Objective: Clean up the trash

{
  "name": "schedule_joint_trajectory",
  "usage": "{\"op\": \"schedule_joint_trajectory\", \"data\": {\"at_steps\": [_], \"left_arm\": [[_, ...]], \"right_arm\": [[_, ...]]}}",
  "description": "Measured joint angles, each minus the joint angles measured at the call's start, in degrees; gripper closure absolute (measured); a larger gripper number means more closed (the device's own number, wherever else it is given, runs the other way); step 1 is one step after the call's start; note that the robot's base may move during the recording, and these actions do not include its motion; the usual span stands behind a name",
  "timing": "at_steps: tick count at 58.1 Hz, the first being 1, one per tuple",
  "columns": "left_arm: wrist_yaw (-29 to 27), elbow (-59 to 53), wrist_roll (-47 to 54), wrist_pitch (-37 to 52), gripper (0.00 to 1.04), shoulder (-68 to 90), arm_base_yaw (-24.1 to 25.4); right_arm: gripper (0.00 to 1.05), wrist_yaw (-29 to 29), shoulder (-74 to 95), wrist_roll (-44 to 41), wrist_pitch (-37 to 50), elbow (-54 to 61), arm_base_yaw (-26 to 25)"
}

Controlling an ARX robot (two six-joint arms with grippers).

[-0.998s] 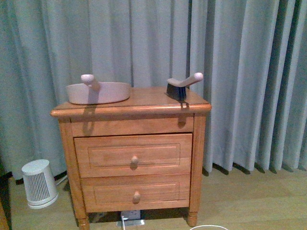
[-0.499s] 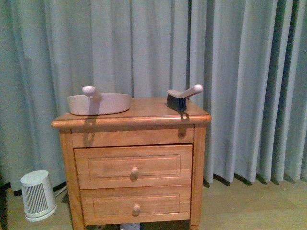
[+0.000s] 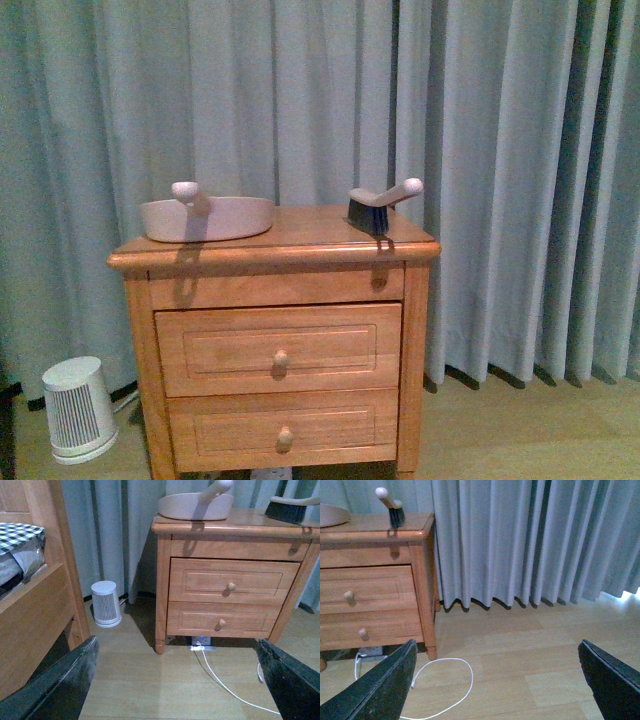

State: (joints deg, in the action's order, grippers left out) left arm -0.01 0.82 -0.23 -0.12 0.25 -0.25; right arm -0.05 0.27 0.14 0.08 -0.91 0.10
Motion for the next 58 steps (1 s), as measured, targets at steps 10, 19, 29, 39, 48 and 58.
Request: {"op": "schedule_joint_trajectory", "data": {"at_steps": [10, 19, 29, 39, 48, 58], "left_arm": [[0.0, 0.0, 0.0, 0.0, 0.08, 0.0, 0.0], [0.0, 0.0, 0.0, 0.0, 0.08, 0.0, 0.0], [0.0, 0.0, 0.0, 0.0, 0.08, 0.0, 0.0], [0.0, 0.0, 0.0, 0.0, 0.08, 0.0, 0.0], [0.0, 0.0, 0.0, 0.0, 0.08, 0.0, 0.0], [0.0, 0.0, 0.0, 0.0, 0.08, 0.0, 0.0]], "right_arm": [[0.07, 0.0, 0.0, 0.0, 0.0, 0.0, 0.0], [0.07, 0.0, 0.0, 0.0, 0.0, 0.0, 0.0], [0.07, 0.0, 0.0, 0.0, 0.0, 0.0, 0.0], [0.07, 0.0, 0.0, 0.0, 0.0, 0.0, 0.0], [0.07, 0.0, 0.0, 0.0, 0.0, 0.0, 0.0], [0.07, 0.0, 0.0, 0.0, 0.0, 0.0, 0.0]]}}
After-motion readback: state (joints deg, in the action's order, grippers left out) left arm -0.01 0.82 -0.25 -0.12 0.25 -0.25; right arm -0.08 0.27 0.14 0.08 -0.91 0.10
